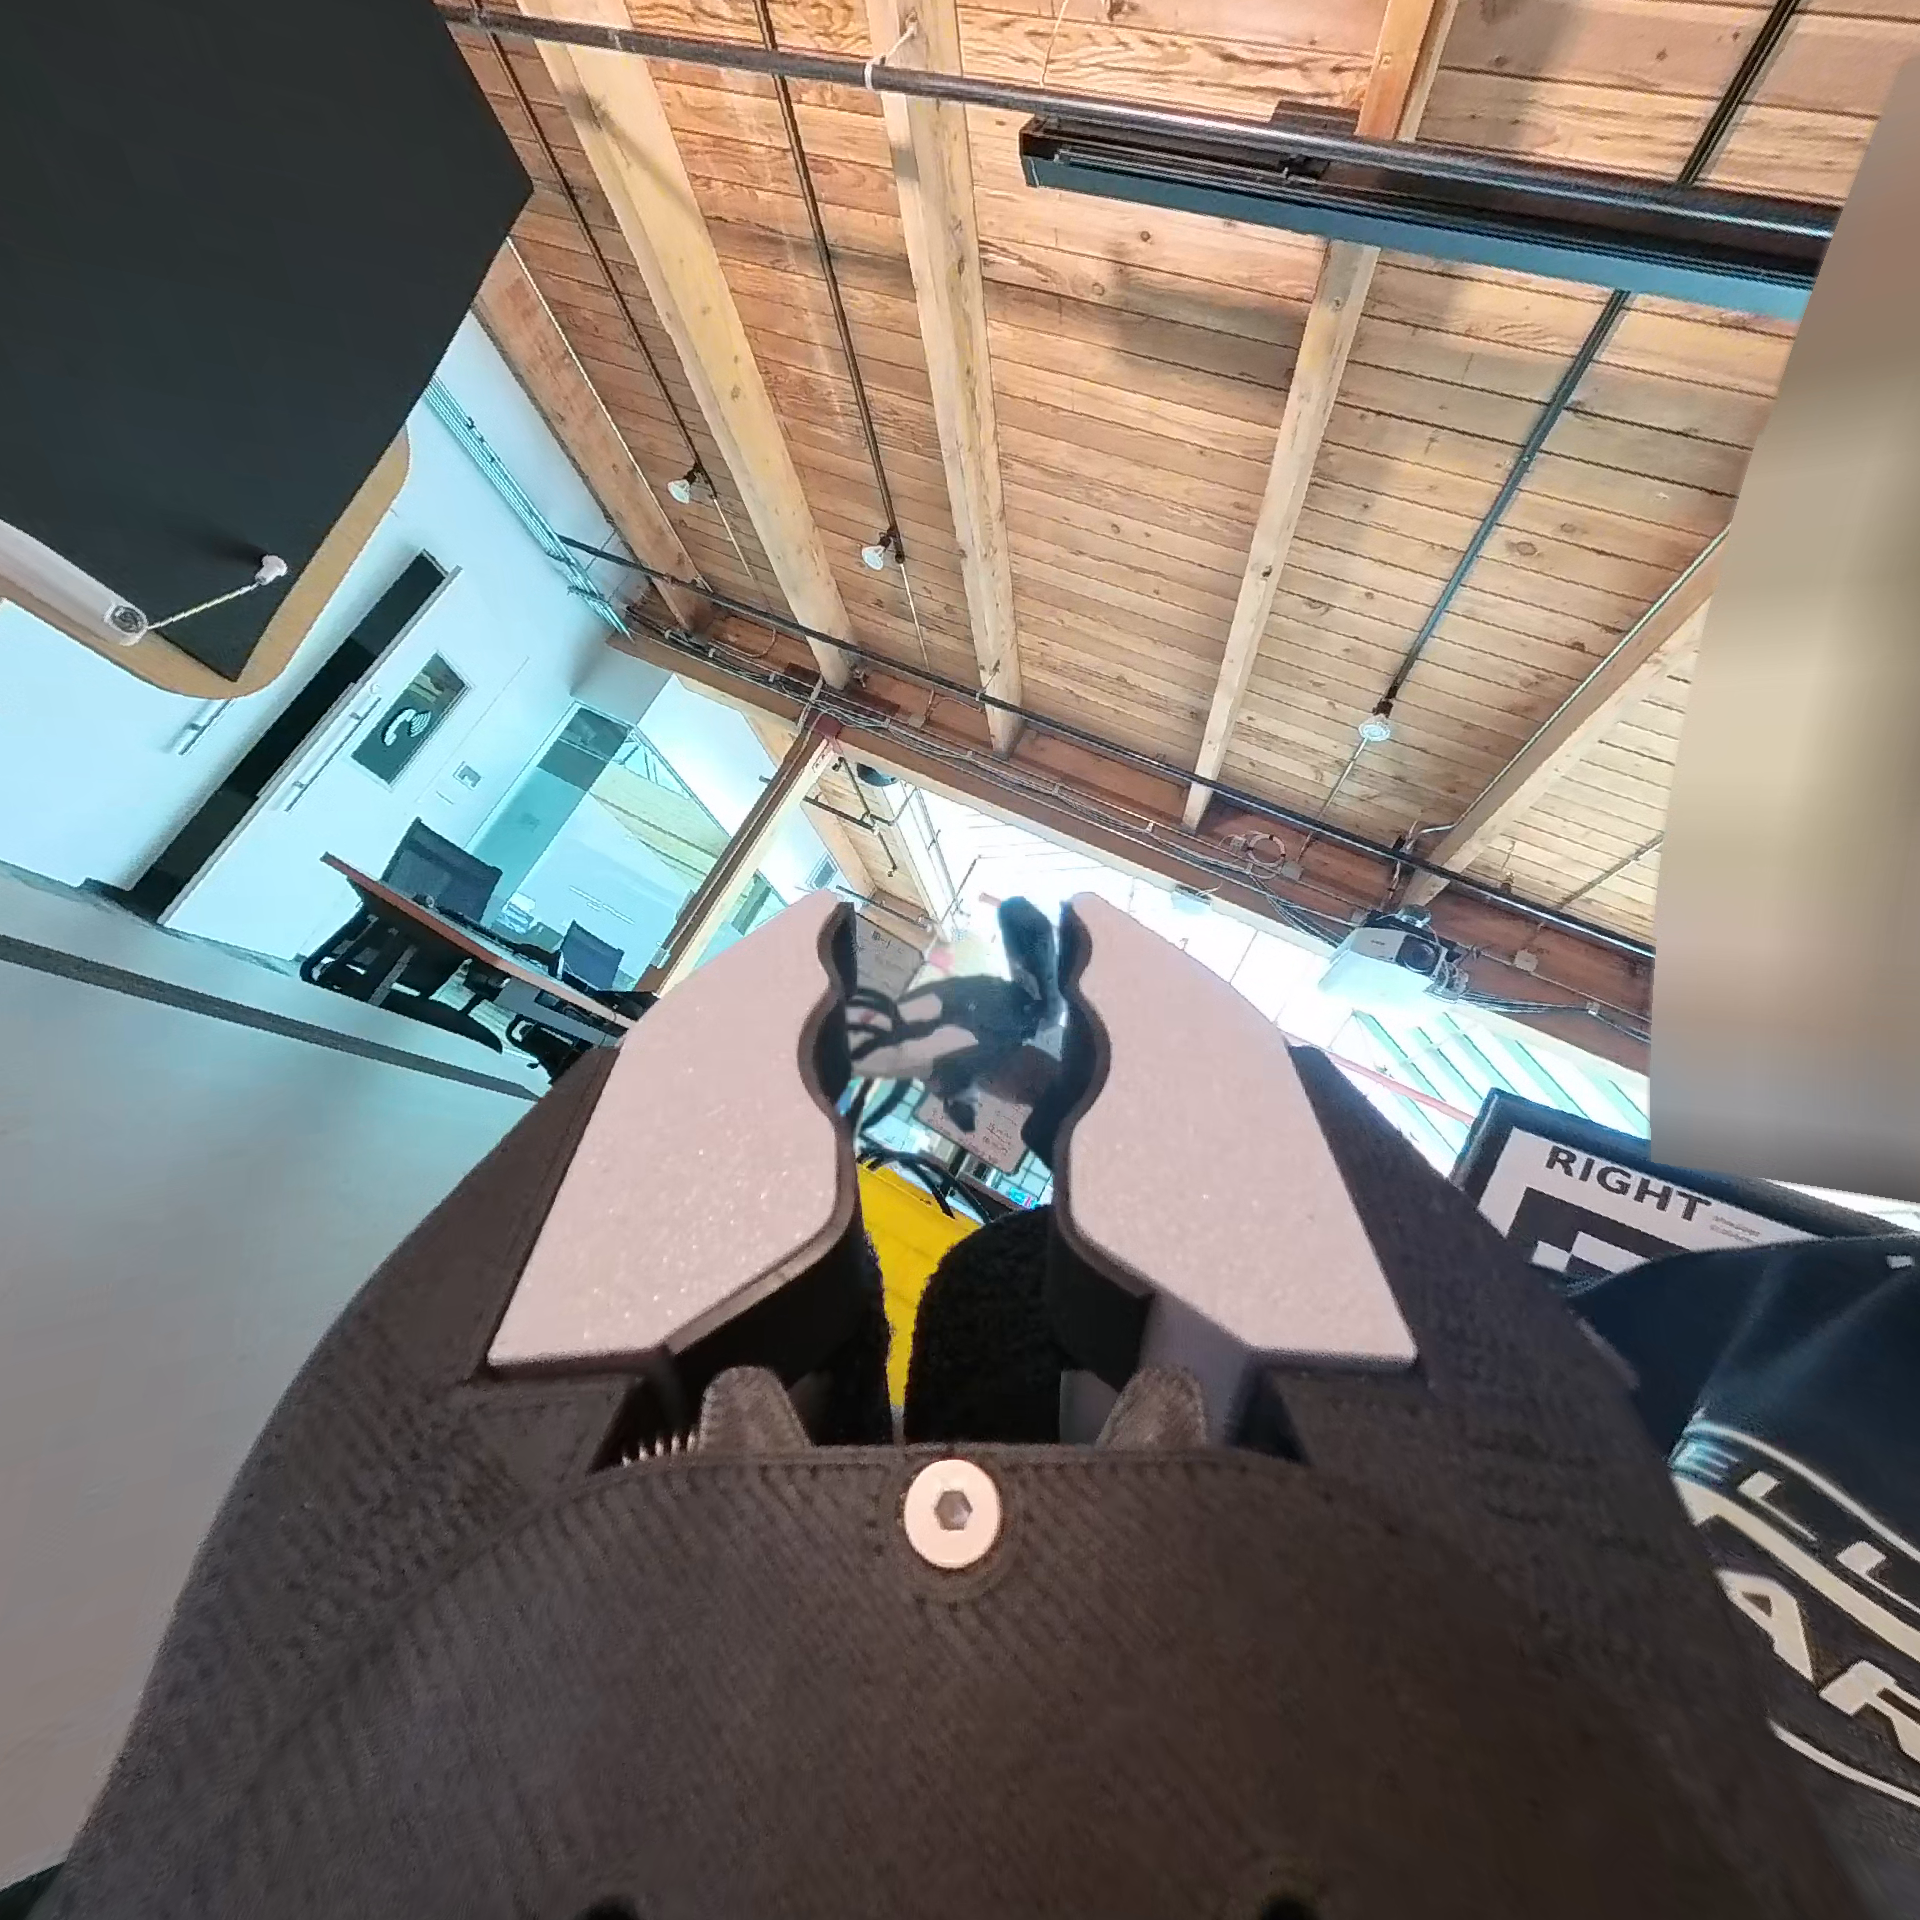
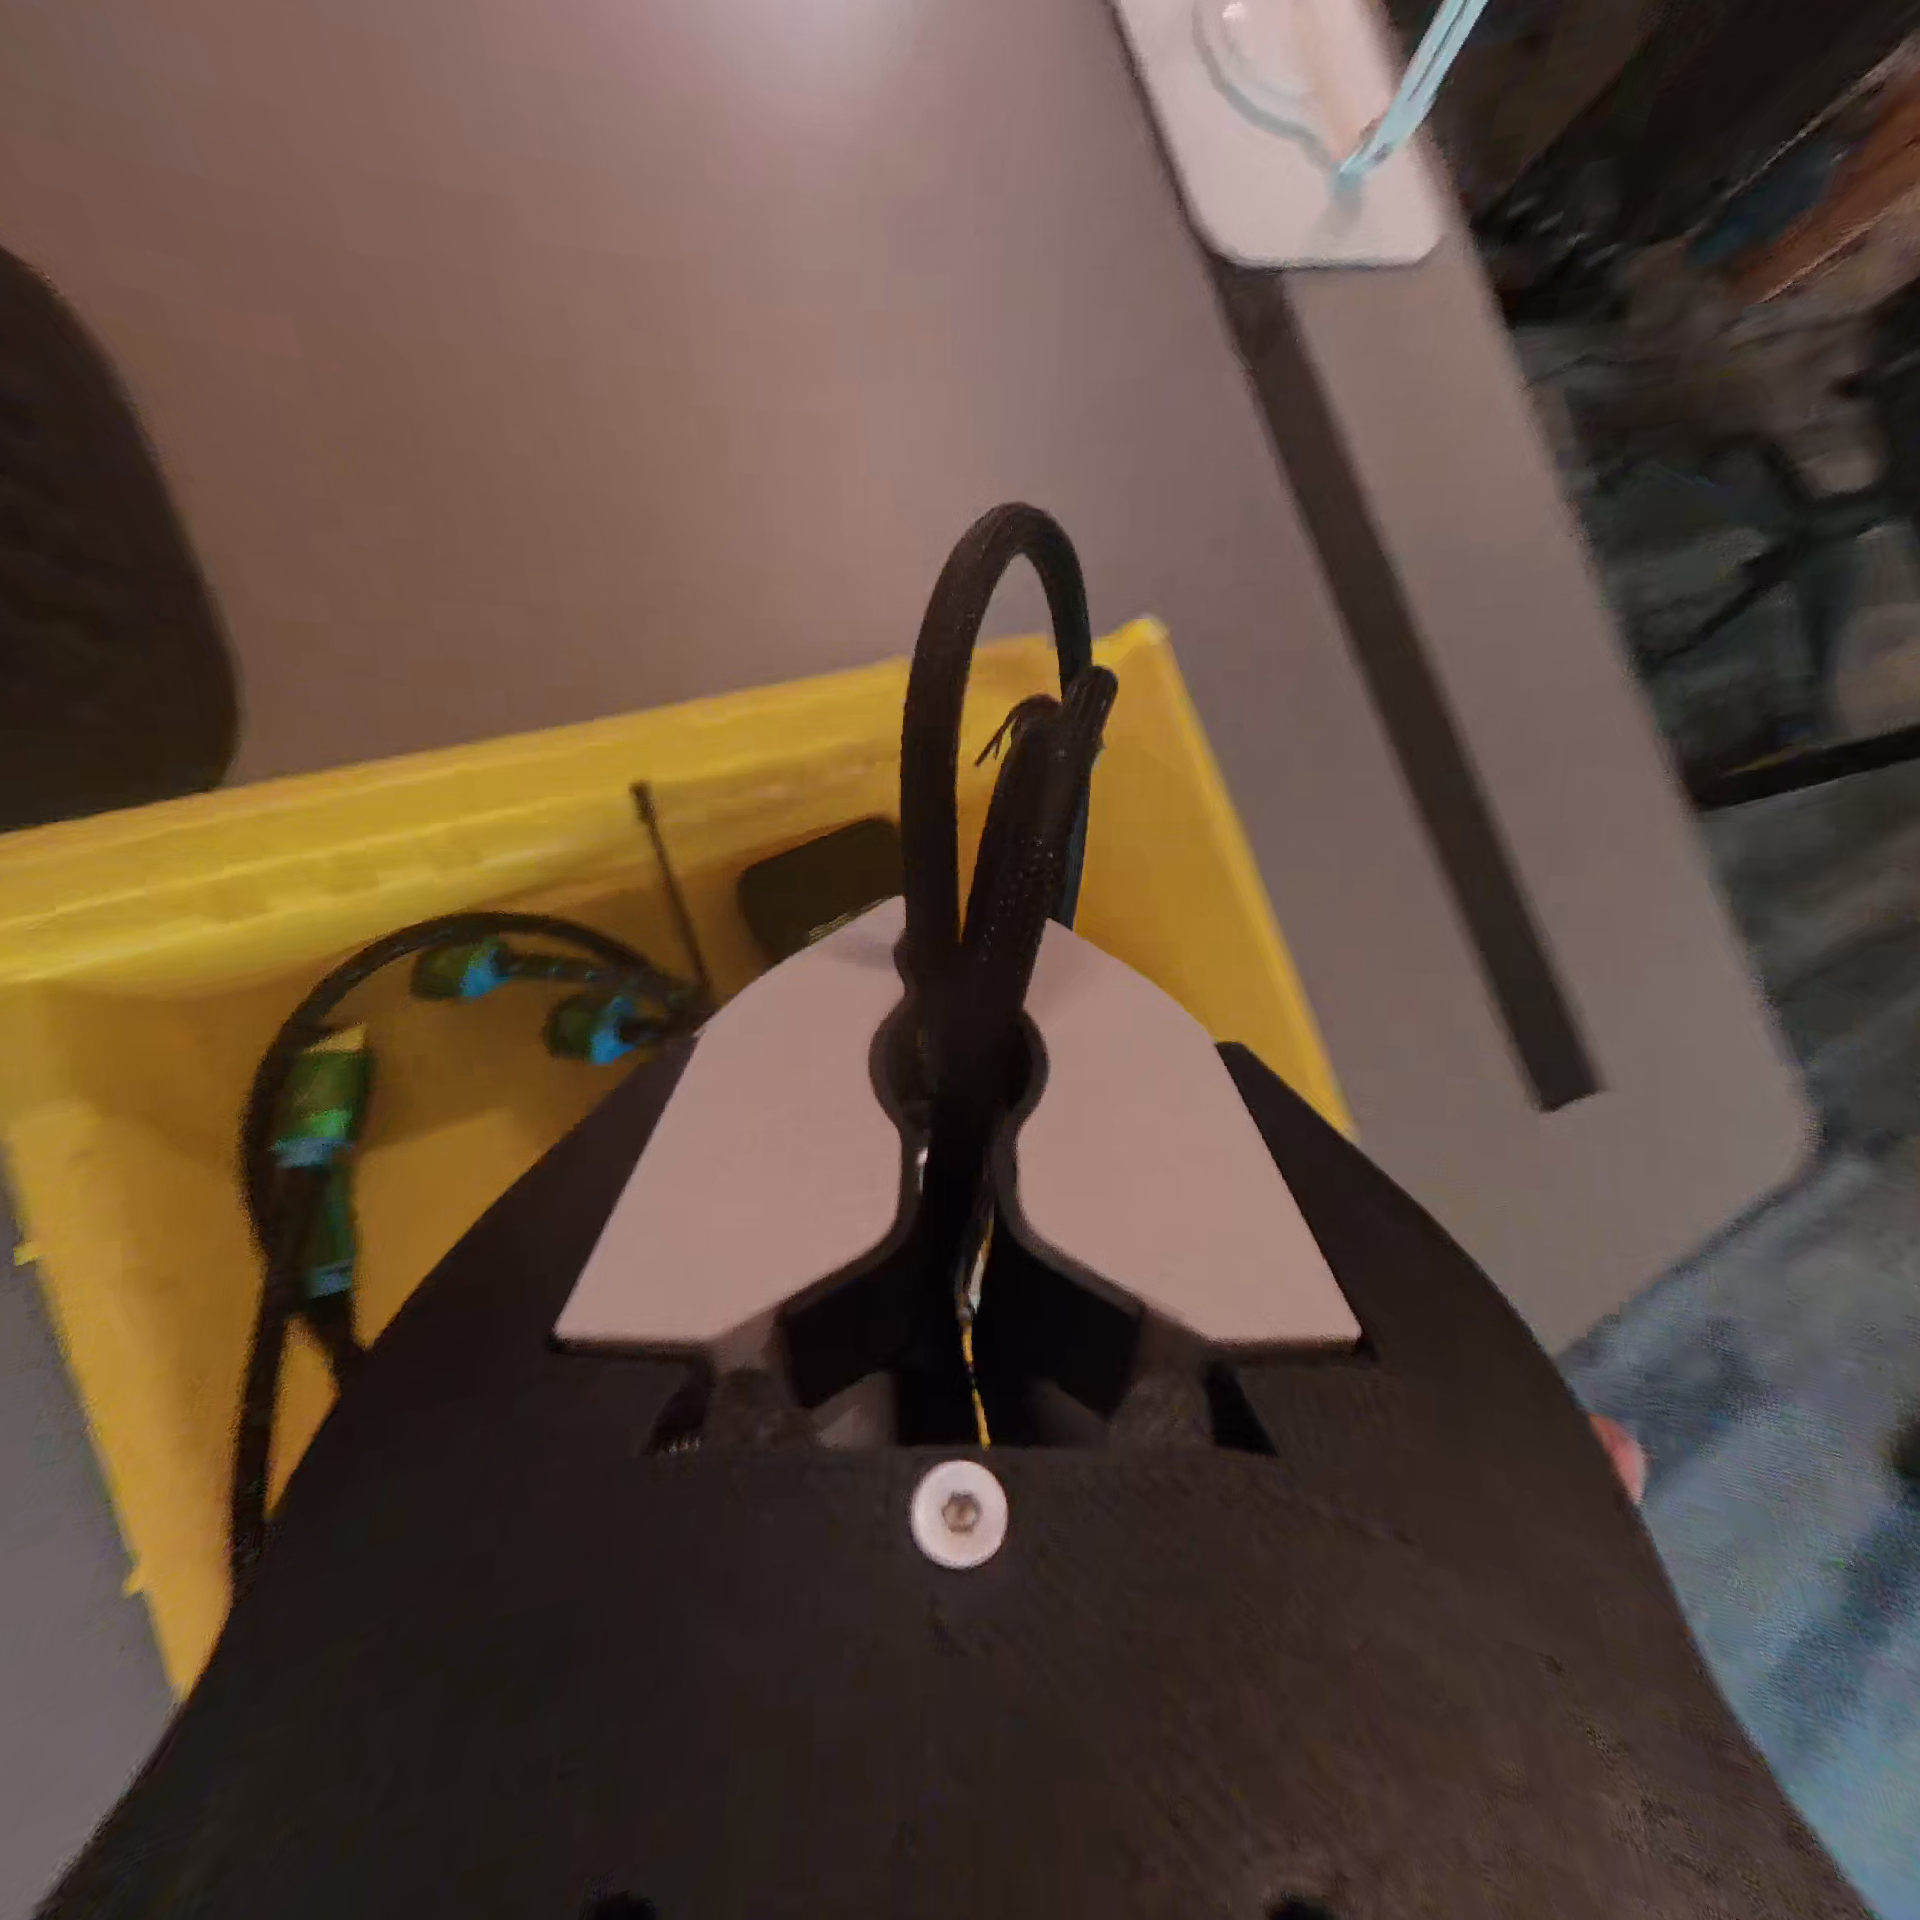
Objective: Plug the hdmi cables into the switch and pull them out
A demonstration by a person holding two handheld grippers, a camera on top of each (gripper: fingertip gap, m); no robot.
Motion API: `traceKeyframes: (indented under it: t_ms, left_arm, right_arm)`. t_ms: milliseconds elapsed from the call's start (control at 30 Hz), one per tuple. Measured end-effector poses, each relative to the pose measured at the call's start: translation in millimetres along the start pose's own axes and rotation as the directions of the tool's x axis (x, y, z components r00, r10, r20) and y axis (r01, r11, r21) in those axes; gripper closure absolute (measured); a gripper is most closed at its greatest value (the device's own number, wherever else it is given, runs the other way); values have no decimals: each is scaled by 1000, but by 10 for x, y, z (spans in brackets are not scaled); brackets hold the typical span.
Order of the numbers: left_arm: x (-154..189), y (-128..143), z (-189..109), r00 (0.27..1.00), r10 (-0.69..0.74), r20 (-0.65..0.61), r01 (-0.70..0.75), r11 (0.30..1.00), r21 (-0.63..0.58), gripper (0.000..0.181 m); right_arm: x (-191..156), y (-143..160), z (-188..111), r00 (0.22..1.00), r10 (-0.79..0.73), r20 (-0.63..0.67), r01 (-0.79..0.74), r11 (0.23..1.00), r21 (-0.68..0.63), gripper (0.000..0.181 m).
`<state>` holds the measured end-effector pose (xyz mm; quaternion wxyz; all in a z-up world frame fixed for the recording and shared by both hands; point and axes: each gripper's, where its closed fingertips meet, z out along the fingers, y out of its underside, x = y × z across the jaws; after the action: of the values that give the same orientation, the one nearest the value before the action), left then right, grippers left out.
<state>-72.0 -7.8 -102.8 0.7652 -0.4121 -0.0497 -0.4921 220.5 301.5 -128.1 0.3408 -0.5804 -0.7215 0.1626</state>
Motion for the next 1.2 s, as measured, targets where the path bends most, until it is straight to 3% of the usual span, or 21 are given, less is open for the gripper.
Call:
traceKeyframes:
  t_ms: [100,167,267,333,433,533,633,700,767,867,967,1033,1100,1200]
  left_arm:
    - [-11,6,4,1000,-7,3,7,1000,-4,145]
    - [-11,9,4,1000,-4,4,4,1000,-5,146]
    - [10,14,5,1000,7,-5,-7,1000,-9,145]
    - [30,26,8,1000,20,-13,-20,1000,-17,145]
    - [71,60,17,998,46,-31,-48,998,-39,145]
    - [122,89,23,995,80,-51,-83,995,-53,144]
    - [131,105,25,994,101,-49,-104,993,-60,144]
    - [98,119,29,995,93,-31,-95,993,-70,144]
    - [59,132,37,997,74,-14,-75,994,-79,144]
    - [45,131,38,997,73,-6,-73,994,-79,145]
    - [36,145,45,997,83,1,-83,993,-85,146]
    - [33,169,53,996,90,2,-89,991,-98,146]
    - [36,189,60,995,100,3,-99,989,-109,146]
    - [31,187,59,995,99,5,-98,990,-106,146]
  right_arm:
    - [-80,325,89,996,79,48,-74,993,-94,172]
    - [23,483,144,995,99,-22,-101,984,-145,170]
    - [157,466,146,986,139,-93,-147,985,-93,159]
    - [272,274,36,966,188,-176,-184,982,42,129]
    - [313,-104,-390,909,334,-248,-255,919,300,80]
    - [250,-163,-1011,754,511,-413,-282,819,499,75]
    - [-63,280,-1463,527,602,-599,-314,794,521,82]
    - [-386,772,-1568,401,620,-674,-444,775,449,90]
    - [-692,1198,-1521,339,649,-682,-575,716,396,93]
    - [-1025,1548,-1266,369,700,-611,-685,649,330,115]
    - [-1114,1654,-1051,431,688,-583,-686,670,284,129]
    - [-1089,1666,-880,474,673,-567,-678,691,253,148]
    - [-1008,1666,-794,435,694,-574,-688,667,285,162]
    - [-998,1558,-691,392,787,-477,-719,585,374,177]
